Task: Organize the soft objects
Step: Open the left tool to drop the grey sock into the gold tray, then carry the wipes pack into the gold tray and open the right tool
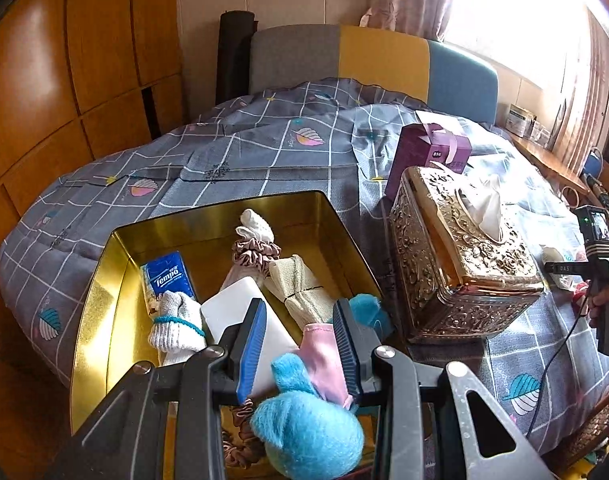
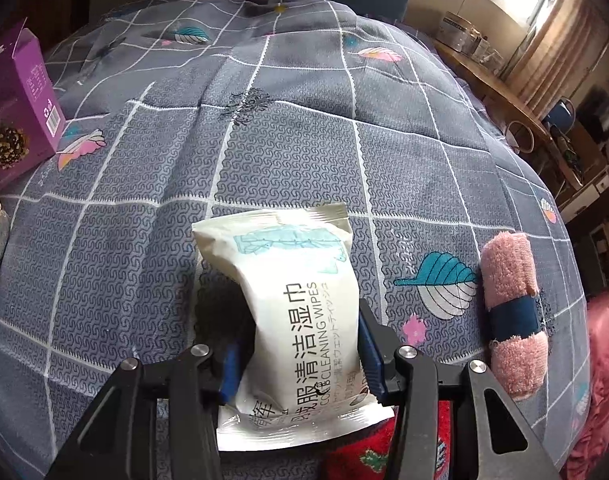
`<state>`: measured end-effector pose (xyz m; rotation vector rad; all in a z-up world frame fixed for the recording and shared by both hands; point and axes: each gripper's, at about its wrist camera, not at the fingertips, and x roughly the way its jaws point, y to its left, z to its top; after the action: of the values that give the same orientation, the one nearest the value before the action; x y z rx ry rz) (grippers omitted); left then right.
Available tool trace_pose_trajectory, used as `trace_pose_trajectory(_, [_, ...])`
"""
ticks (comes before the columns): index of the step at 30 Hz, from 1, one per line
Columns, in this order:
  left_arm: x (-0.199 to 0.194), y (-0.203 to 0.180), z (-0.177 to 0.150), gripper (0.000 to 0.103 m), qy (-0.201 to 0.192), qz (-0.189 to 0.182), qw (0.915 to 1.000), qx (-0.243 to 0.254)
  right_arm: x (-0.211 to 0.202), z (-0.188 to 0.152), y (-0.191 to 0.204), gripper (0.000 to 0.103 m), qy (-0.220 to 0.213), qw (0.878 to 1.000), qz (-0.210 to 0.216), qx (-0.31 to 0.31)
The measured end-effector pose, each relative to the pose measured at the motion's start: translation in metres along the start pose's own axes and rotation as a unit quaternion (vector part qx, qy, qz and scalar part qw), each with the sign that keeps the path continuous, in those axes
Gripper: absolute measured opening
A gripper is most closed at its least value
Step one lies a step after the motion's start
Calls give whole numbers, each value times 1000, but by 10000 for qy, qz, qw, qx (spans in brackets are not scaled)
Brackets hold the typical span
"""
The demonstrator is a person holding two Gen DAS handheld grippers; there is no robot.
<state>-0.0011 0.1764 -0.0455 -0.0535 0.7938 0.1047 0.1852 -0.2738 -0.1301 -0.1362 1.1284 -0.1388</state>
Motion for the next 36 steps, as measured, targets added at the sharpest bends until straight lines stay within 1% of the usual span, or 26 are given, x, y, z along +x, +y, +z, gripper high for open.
trace_pose_trajectory(4, [-1,10,-3,34,-12,-37,9999,-98,0,4,-1,48,142,9994,-41,310])
trace_pose_trajectory(6, [0,15,-4,34,5,-71,9998,-177,0,6,1,48,236,9989,77,410])
trace_pose_trajectory(10, [1,23,-6,34,5,-60,9996,-269,1,12,7,48,406,9983,21,416])
trace_pose_trajectory(13, [1,24,-5,34,1,-37,9995,-306,-2,20,10,47,428,9974,249,533])
trace_pose_trajectory(17, [2,25,-5,34,19,26,9996,-296,-5,26,23,47,415,9977,264,458])
trace_pose_trajectory(22, [3,27,-6,34,61,73,9995,-316,-23,40,32,47,154,9980,411,460])
trace_pose_trajectory(24, [3,27,-6,34,46,63,9995,-312,-36,47,35,47,-16,9978,485,456])
trace_pose_trajectory(27, [3,27,-6,34,41,56,9995,-306,-62,58,44,47,-303,9961,727,400])
trace_pose_trajectory(31, [4,27,-7,34,50,61,9995,-317,-101,72,69,47,-721,9917,1061,127])
trace_pose_trajectory(36, [4,27,-7,34,42,64,9995,-318,-149,78,110,47,-1174,9812,1494,-349])
